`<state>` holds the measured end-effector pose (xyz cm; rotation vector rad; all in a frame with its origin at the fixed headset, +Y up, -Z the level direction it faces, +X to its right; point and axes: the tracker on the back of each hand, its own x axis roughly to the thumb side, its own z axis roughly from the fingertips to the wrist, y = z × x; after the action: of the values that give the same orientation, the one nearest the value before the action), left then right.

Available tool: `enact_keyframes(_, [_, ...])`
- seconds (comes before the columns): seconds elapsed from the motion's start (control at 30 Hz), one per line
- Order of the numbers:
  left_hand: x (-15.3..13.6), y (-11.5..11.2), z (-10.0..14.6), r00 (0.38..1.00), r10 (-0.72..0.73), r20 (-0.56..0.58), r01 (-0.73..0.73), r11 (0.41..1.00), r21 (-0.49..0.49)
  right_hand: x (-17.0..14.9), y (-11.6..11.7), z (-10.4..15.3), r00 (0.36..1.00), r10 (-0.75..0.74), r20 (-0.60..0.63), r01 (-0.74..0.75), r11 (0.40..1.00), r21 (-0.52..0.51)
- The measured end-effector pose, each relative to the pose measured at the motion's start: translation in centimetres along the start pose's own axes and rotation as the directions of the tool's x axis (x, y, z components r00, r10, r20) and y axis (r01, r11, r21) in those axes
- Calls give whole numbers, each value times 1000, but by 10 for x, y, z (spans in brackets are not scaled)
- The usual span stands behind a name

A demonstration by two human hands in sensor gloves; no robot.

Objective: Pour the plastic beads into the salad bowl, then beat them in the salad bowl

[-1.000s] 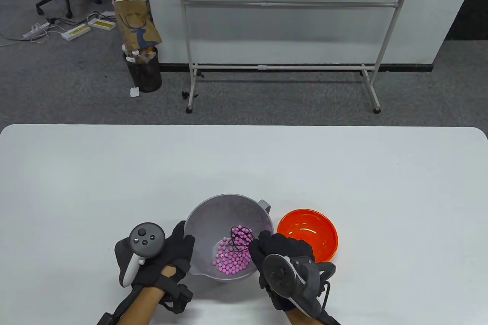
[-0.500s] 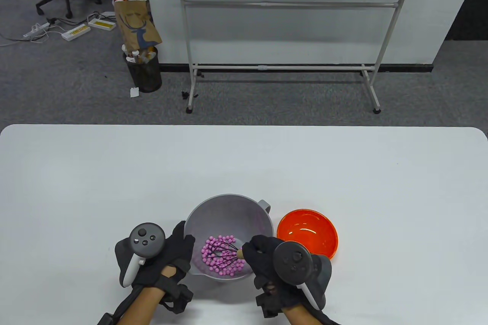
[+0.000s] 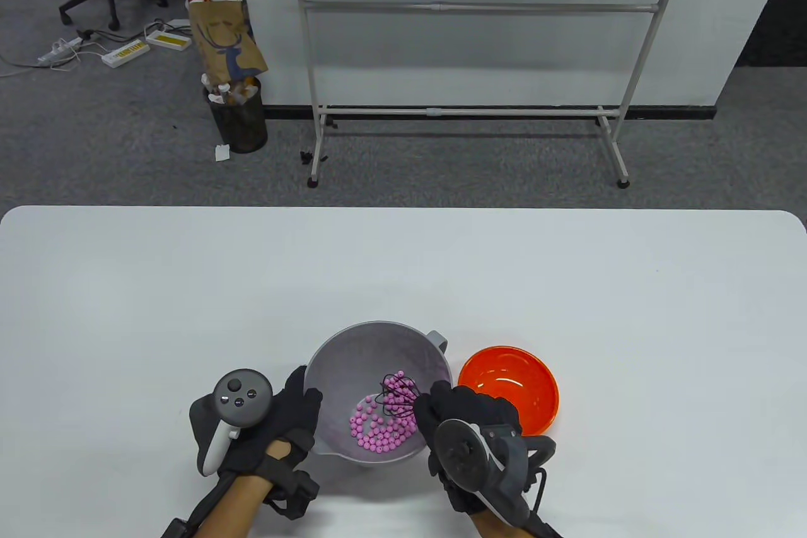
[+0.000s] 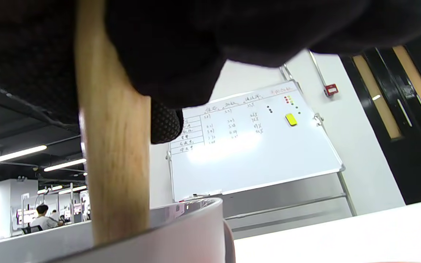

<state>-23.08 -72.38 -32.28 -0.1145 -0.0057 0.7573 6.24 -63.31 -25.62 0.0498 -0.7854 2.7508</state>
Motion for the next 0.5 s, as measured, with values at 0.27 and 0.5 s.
enact_keyframes(0.27, [0, 0, 0, 1000, 0, 0, 0, 1000, 2, -6, -4, -7, 979, -194, -68, 203, 960, 193])
enact_keyframes(0.5, [0, 0, 0, 1000, 2, 1, -2, 1000, 1, -23, 26, -6, 940, -275, -200, 304, 943, 136])
